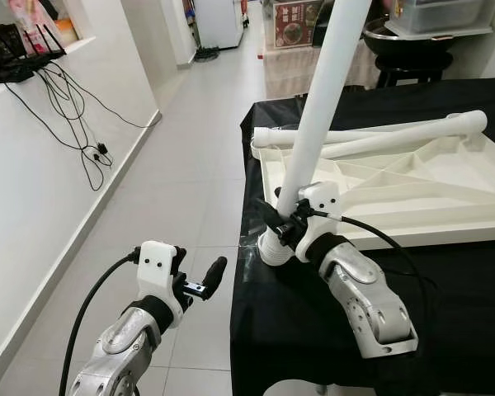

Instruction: Building children table

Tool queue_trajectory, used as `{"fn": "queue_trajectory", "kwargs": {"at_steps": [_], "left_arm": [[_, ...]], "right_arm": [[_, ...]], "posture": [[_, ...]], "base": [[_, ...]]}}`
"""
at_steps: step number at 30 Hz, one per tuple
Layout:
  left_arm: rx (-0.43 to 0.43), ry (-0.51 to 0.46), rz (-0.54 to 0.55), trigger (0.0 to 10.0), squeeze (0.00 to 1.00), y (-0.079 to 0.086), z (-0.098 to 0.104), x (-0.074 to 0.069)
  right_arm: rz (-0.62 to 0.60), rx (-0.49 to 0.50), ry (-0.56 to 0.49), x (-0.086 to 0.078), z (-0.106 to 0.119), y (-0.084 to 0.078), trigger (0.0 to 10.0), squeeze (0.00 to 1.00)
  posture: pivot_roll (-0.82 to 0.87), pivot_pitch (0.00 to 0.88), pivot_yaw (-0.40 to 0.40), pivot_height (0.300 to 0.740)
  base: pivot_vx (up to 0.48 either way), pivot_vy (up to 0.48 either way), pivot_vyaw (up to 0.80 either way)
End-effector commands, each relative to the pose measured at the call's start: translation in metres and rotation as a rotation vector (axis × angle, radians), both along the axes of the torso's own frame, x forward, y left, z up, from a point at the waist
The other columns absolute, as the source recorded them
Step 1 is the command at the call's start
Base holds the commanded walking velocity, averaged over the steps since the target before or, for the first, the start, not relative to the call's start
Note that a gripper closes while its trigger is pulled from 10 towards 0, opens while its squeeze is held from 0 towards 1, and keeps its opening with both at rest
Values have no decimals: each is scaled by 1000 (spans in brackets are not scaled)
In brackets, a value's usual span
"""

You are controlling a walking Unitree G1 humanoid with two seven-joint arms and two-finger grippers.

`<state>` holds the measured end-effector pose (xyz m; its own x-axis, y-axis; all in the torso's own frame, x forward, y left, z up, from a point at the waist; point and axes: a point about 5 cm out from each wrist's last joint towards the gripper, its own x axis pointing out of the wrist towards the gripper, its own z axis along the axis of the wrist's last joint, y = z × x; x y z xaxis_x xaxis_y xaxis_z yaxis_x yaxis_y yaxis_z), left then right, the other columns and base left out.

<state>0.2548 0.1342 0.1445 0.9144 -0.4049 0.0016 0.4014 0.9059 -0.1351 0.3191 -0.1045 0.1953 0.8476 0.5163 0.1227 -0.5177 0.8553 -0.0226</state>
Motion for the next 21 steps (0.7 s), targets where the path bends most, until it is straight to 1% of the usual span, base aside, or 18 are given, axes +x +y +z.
{"fn": "queue_trajectory", "kwargs": {"at_steps": [1,2,3,4,6,7,8,9,10,11,12,13,14,16,17,19,20,21], "left_arm": [[33,10,-6,10000,0,4,-1,-1],[35,8,-31,10000,0,2,0,-3],[35,8,-31,10000,0,2,0,-3],[77,-3,-107,10000,0,-1,0,-8],[77,-3,-107,10000,0,-1,0,-8],[123,-11,-174,10000,0,-3,-1,-14],[148,-13,-234,10000,0,-6,-1,-21],[148,-13,-234,10000,0,-6,-1,-21],[161,-13,-268,10000,0,-8,-1,-26],[146,-19,-308,4863,0,-13,0,-33],[146,-19,-308,4863,0,-13,0,-33],[127,-30,-348,0,0,-19,4,-44],[124,-34,-354,0,0,-20,6,-48],[125,-36,-354,0,0,-21,6,-49],[99,-39,-330,0,0,-18,10,-55],[99,-39,-330,0,0,-18,10,-55],[101,-47,-294,0,0,-14,12,-57],[110,-56,-259,0,0,-10,14,-57]], "right_arm": [[26,2,-16,2,5,4,10000,0],[67,-1,-39,5,10,6,10000,0],[67,-1,-39,5,10,6,10000,0],[189,-25,-73,9,20,9,10000,0],[189,-25,-73,9,20,9,10000,0],[324,-52,-99,10,29,11,10000,0],[443,-74,-115,12,38,10,10000,0],[443,-74,-115,12,38,10,10000,0],[513,-86,-122,13,44,8,10000,0],[594,-117,-123,16,50,6,10000,0],[594,-117,-123,16,50,6,10000,0],[684,-153,-127,19,60,4,10000,0],[710,-162,-131,19,63,3,10000,0],[719,-164,-135,19,65,3,10000,0],[773,-162,-154,20,76,3,10000,0],[773,-162,-154,20,76,3,10000,0],[841,-165,-166,23,84,3,10000,0],[874,-160,-170,24,88,2,10000,0]], "posture": [[2,137,133,740],[5,150,132,740],[5,150,132,740],[13,168,127,740],[13,168,127,740],[25,188,121,740],[38,220,110,740],[38,220,110,740],[38,220,110,740],[51,262,97,740],[51,262,97,740],[57,292,92,740],[57,292,92,740],[57,292,92,740],[73,326,86,740],[73,326,86,740],[85,346,85,740],[94,360,82,740]], "base": [[0,0,0],[0,0,0],[0,0,0],[0,0,0],[0,0,0],[0,0,0],[0,0,0],[0,0,0],[0,0,0],[0,0,0],[0,0,0],[0,0,0],[0,0,0],[0,0,0],[0,0,0],[0,0,0],[0,0,0],[0,0,0]]}}
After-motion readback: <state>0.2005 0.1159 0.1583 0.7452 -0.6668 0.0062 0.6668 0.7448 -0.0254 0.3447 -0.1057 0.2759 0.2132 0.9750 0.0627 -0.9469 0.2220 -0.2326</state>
